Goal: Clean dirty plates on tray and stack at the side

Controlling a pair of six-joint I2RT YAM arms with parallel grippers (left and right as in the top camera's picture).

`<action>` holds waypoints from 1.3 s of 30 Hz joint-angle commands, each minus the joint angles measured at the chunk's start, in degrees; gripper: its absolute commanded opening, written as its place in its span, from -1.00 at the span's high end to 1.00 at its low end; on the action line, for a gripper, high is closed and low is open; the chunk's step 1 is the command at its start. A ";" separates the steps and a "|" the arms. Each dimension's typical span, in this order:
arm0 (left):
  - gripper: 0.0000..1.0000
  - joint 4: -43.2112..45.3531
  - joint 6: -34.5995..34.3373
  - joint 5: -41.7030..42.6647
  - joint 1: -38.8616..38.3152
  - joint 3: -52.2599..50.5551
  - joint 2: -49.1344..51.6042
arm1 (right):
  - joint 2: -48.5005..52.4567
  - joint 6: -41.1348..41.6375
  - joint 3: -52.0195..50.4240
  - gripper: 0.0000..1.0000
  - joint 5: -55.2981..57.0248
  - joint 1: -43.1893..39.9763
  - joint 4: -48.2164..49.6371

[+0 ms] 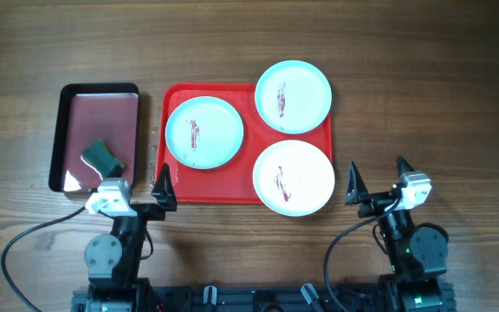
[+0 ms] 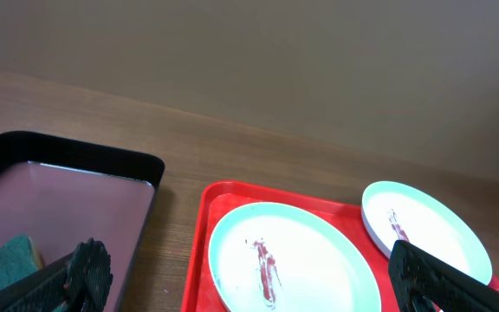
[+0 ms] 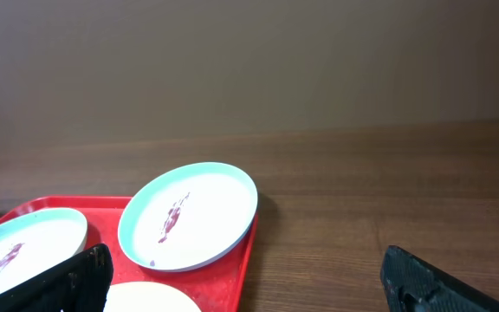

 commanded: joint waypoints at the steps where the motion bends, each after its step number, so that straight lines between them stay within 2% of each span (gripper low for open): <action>1: -1.00 -0.02 1.31 0.85 0.33 -0.39 -0.55 | -0.04 0.48 -0.07 -1.00 -0.92 -0.17 0.11; 39: -1.00 -0.02 1.31 0.85 0.33 -0.39 -0.55 | -0.04 1.73 -0.07 -0.99 -0.92 -0.17 0.11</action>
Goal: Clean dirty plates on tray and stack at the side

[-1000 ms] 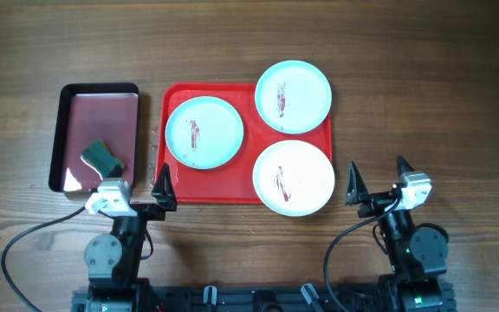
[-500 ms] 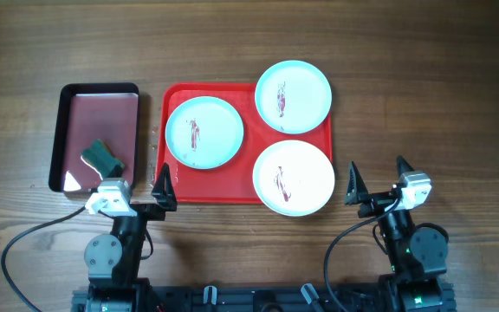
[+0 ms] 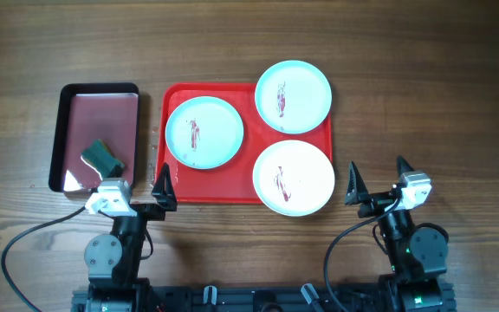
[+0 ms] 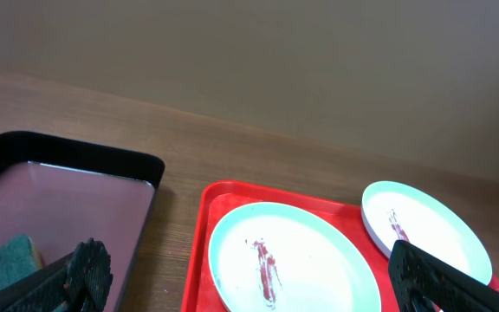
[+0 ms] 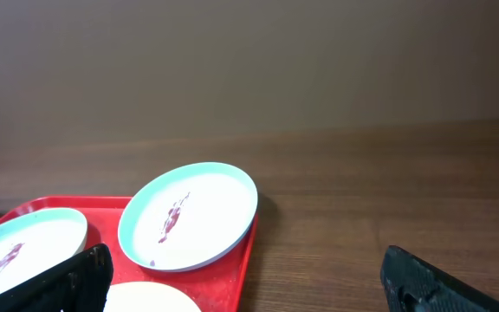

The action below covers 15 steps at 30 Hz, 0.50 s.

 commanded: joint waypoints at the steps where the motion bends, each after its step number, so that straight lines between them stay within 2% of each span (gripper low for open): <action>1: -1.00 0.00 1.31 0.85 0.33 -0.39 -0.55 | -0.04 1.57 -0.07 -0.99 -0.92 -0.17 0.11; 15: -1.00 0.48 1.36 0.87 0.33 -0.37 -0.39 | -0.04 1.42 -0.04 -1.00 -0.92 -0.17 0.57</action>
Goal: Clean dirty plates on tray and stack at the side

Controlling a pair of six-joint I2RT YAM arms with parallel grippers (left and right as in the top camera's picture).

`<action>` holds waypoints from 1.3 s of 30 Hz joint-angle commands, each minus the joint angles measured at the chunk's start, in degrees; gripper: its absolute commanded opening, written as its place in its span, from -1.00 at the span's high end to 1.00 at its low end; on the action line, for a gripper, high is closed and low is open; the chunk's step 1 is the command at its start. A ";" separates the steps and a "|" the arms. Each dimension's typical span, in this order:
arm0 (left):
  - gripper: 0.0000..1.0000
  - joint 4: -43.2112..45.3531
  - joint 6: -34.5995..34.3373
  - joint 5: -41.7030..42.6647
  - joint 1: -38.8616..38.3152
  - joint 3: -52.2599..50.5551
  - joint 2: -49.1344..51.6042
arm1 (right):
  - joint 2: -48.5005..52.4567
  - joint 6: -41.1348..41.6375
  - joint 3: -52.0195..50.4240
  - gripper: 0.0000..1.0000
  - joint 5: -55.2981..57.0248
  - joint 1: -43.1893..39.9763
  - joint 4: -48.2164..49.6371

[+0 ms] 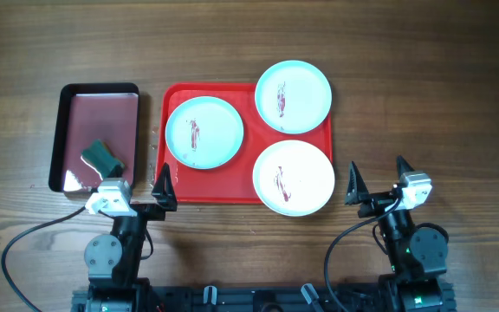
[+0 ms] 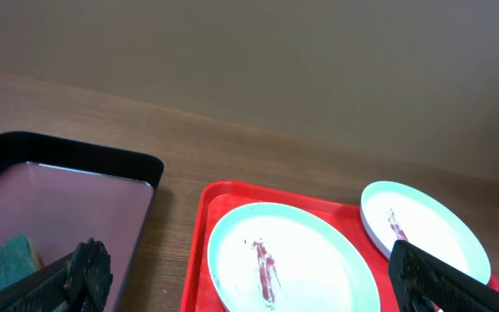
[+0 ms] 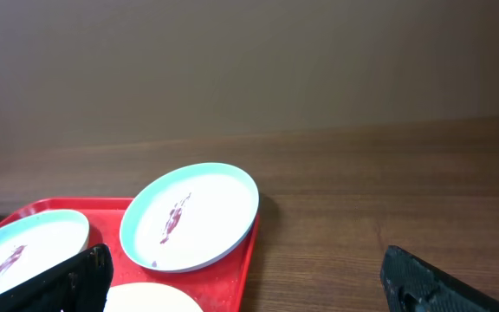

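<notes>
A red tray [image 1: 245, 191] holds three plates, each with a red smear: a mint one at its left [image 1: 204, 132], a mint one at the back right [image 1: 294, 95] and a white one at the front right [image 1: 294, 177]. A green sponge [image 1: 102, 157] lies in the black tray [image 1: 98, 91] to the left. My left gripper [image 1: 137, 180] is parked open at the table's front, before the gap between the two trays. My right gripper [image 1: 378, 180] is parked open at the front right, just right of the red tray. The left wrist view shows the left plate [image 2: 288, 260] and the back plate [image 2: 423, 227].
Bare wooden tabletop [image 1: 423, 95] stretches right of the red tray and along the far edge. The black tray's pinkish floor carries only the sponge. Both arm bases sit at the near edge.
Both grippers stood open at the table's front at each earlier moment, with the three smeared plates on the red tray and the sponge in the black tray. Nothing has moved between those moments and now.
</notes>
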 commanded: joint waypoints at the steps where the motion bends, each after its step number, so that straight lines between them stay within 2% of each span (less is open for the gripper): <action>1: -1.00 0.39 1.36 0.72 0.33 -0.26 -0.39 | -0.04 0.87 -0.04 -1.00 -0.94 -0.17 0.85; 6: -1.00 0.07 1.33 0.74 0.33 3.91 -0.37 | -0.04 0.90 0.72 -0.99 -2.10 -0.17 3.72; 10: -1.00 -6.27 1.36 0.72 0.33 9.97 1.44 | -0.04 0.85 3.17 -1.00 -4.04 -0.17 3.78; 13: -1.00 -10.69 1.33 0.76 0.33 15.80 5.55 | -0.04 0.83 5.20 -0.99 -5.99 -0.17 3.74; 19: -1.00 -13.31 1.33 2.03 0.26 28.15 16.94 | 2.29 0.83 9.99 -1.00 -6.54 -0.17 1.46; 23: -1.00 -20.57 1.31 2.40 0.26 37.92 27.08 | 9.84 -2.16 16.96 -1.00 -9.86 -0.17 -0.35; 27: -1.00 -23.26 1.31 7.52 0.26 43.95 33.97 | 19.32 -2.14 24.28 -0.99 -13.07 -0.17 -0.74; 30: -1.00 -27.19 1.31 8.85 -0.48 48.00 38.99 | 32.52 -1.90 33.92 -1.00 -20.39 -0.17 -2.49; 33: -1.00 -29.83 1.29 8.87 -0.74 50.27 42.07 | 40.87 0.57 40.96 -0.99 -24.74 -0.17 -5.55; 36: -1.00 -36.50 1.31 8.55 -0.74 55.76 47.54 | 52.83 1.33 52.59 -0.99 -32.26 -0.15 -12.15; 39: -1.00 -47.52 1.31 6.88 -0.74 64.67 54.73 | 62.99 1.31 63.10 -0.99 -36.76 -0.11 -21.90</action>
